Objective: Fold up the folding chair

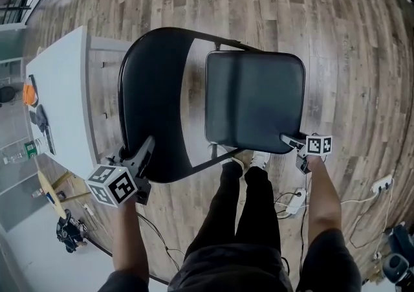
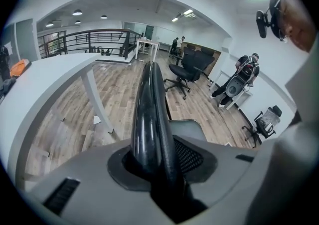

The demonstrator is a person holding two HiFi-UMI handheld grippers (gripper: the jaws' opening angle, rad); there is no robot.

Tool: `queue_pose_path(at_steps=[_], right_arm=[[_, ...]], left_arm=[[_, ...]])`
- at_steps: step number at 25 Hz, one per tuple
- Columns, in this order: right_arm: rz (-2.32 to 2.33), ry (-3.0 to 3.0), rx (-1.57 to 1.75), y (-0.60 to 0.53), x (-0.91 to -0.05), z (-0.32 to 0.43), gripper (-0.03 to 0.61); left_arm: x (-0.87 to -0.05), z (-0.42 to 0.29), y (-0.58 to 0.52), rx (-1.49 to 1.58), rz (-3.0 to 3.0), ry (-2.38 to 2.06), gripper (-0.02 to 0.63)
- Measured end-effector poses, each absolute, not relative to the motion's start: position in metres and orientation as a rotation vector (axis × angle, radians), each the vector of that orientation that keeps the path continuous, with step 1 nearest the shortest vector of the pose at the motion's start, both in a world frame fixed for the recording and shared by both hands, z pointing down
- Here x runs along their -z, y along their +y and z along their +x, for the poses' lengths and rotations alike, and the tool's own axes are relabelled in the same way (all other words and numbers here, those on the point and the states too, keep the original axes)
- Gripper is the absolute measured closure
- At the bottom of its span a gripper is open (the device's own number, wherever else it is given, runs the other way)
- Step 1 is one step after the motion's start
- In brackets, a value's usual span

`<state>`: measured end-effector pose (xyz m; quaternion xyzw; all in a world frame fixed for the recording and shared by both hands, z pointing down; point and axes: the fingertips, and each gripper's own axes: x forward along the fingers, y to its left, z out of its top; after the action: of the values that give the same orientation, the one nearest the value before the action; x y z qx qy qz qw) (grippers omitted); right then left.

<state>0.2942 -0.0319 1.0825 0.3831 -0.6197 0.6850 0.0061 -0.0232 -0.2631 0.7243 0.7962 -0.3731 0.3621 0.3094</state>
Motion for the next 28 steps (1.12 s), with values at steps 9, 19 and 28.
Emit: queue_pose_path(at_steps=[9,19,28], right_arm=[[1.182,-1.977,-2.145,-0.046,-1.004,0.259,0.235],[1.139,-2.084,-2.15,-0.083,-0.887,0.191,0.236],[1.102,-2.231,-2.163,-0.121,-0.784,0.104,0.236]], left_arm=[[-0.671,-0.031,-0.264,-0.935,2.097,-0.981,0.508],[-0.609,-0.053,-0.276,-0.891,2.118,-0.977,0.529],[-0.557,-0.073,-0.279,-0.901,2.162,-0.995,0.54]])
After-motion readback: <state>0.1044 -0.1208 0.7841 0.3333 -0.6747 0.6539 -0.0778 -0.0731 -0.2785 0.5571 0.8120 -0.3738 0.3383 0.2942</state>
